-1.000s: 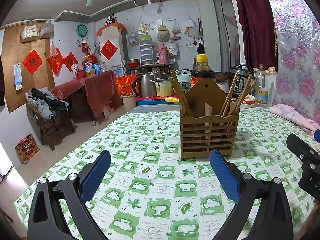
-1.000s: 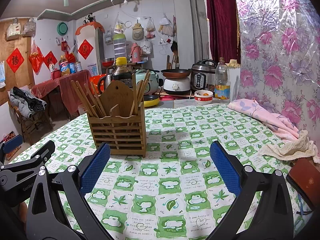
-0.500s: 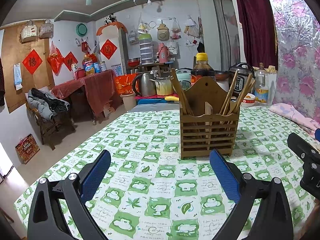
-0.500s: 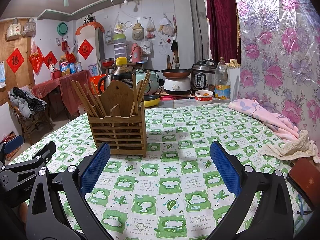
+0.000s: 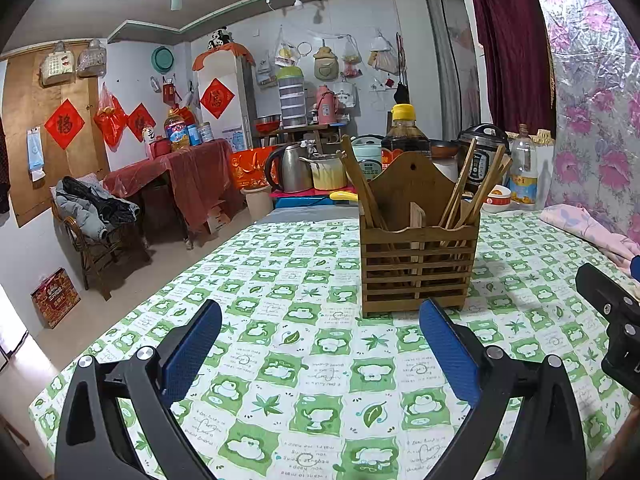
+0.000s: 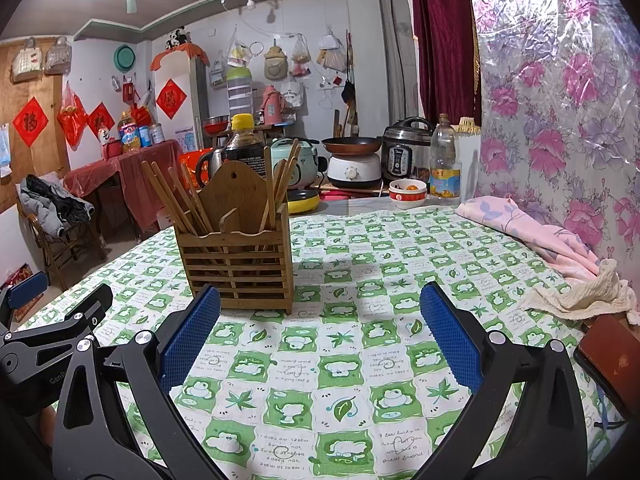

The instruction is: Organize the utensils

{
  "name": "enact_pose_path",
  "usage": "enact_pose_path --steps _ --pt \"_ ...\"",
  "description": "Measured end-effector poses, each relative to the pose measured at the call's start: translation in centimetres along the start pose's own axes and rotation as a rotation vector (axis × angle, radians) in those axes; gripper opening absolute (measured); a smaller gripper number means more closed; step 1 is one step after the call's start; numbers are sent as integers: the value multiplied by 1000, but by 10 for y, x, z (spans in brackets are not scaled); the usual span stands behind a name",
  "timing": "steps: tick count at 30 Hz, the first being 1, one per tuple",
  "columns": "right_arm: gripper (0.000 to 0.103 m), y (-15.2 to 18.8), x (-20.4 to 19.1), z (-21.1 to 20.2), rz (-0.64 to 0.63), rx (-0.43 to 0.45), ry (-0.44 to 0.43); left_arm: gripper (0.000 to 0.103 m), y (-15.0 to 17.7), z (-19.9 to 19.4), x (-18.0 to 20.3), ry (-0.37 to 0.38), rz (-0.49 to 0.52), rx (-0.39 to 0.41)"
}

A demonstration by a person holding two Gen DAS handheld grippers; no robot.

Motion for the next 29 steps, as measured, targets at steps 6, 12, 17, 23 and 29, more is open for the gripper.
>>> enact_pose_path --steps 6,12,17,23,29 --pt "96 0 0 0 2 3 1 97 0 0 0 0 -1 -1" --pt "96 0 1 0 4 3 1 97 -1 0 0 0 0 -1" --pt "96 0 1 0 2 2 0 97 0 -1 0 0 0 -2" --pt "96 0 1 1 3 3 1 97 3 1 1 3 1 -15" --pt "96 0 1 1 4 4 1 97 9 -2 0 -3 16 -22"
Point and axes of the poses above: each gripper's, at about its wrist camera, not at the fingertips, and z roughly the way its jaws point, x to its right, y to its underside, the point moved 3 cm from there along z, roughly the way its jaws point, and after that the axes turned 2 degrees about z, right-handed, at the moved point
